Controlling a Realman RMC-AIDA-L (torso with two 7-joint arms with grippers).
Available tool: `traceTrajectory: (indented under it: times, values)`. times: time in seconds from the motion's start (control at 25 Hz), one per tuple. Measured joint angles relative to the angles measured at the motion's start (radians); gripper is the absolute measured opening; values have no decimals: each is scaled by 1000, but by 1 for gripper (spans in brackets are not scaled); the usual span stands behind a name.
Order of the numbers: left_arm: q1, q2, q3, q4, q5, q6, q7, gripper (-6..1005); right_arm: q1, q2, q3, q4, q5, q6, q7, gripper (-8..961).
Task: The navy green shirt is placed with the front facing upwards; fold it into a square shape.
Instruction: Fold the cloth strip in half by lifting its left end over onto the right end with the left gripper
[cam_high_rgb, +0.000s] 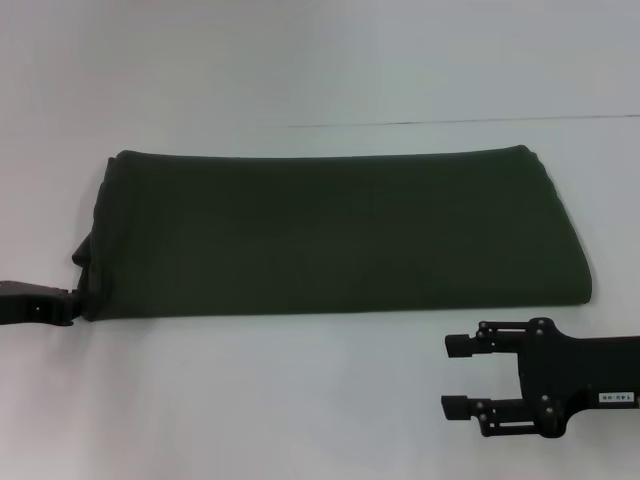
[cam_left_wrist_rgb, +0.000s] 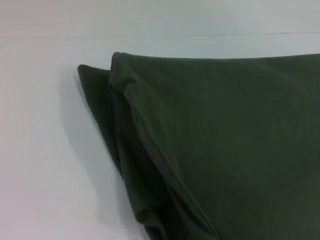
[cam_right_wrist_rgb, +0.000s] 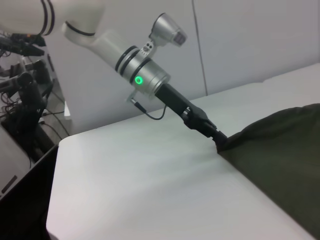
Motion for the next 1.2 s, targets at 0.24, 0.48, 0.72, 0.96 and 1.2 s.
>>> traceTrajectory:
  times: [0.24, 0.48, 0.72, 0.96, 1.2]
  values:
    - [1, 1, 0, 1, 0, -9, 4, 40, -3, -2, 1, -2, 4, 2, 15, 744]
    - [7, -1, -5, 5, -4, -13, 27, 20, -2, 0, 1, -2, 4, 10, 16, 744]
    - [9, -3, -10, 5, -5, -18, 16, 19, 3, 2, -4, -2, 0, 10, 24, 743]
    - [13, -5, -22, 9, -9, -23, 12, 118, 7, 0, -7, -2, 1, 10, 25, 743]
    - [13, -5, -18, 14, -6, -23, 13, 330, 14, 0, -8, -2, -1, 11, 39, 743]
